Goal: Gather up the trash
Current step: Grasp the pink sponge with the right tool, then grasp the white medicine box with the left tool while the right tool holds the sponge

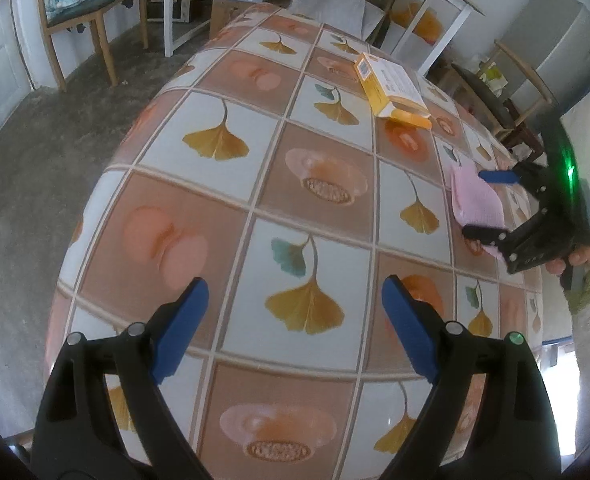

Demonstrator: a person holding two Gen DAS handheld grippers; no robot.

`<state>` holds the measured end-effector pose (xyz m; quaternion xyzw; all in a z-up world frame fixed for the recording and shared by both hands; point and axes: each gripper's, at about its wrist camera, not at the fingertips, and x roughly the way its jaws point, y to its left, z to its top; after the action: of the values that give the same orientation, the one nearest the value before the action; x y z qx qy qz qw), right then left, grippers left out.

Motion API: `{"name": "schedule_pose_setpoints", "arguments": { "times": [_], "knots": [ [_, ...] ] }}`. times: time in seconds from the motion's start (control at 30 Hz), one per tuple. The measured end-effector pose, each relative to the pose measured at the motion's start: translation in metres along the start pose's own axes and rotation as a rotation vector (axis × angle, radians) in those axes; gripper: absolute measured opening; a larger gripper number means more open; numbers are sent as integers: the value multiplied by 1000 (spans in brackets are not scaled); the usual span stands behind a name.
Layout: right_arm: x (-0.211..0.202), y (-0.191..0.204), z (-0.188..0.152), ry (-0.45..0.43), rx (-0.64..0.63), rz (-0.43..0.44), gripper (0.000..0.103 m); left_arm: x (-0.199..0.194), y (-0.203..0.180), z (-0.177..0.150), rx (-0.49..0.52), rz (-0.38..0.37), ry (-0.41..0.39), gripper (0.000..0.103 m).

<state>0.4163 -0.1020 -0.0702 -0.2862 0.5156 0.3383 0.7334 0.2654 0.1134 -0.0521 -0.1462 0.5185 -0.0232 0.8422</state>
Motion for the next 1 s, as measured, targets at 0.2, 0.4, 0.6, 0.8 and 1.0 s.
{"name": "schedule_pose_setpoints", "arguments": {
  "times": [0.2, 0.4, 0.6, 0.8, 1.0],
  "knots": [
    [3, -3, -11, -24, 69, 13, 97, 6, -11, 41, -6, -27, -22, 84],
    [-3, -4, -27, -78, 192, -5, 96, 39, -46, 125, -43, -87, -25, 84],
    [-5, -5, -41, -108, 302, -34, 94, 102, -82, 194, -71, -108, 51, 89],
    [0, -15, -42, -114, 357, -30, 94, 157, -109, 223, -66, -7, 133, 89],
    [2, -19, -42, -117, 372, -56, 94, 179, -126, 231, -41, 20, 166, 89]
  ]
}}
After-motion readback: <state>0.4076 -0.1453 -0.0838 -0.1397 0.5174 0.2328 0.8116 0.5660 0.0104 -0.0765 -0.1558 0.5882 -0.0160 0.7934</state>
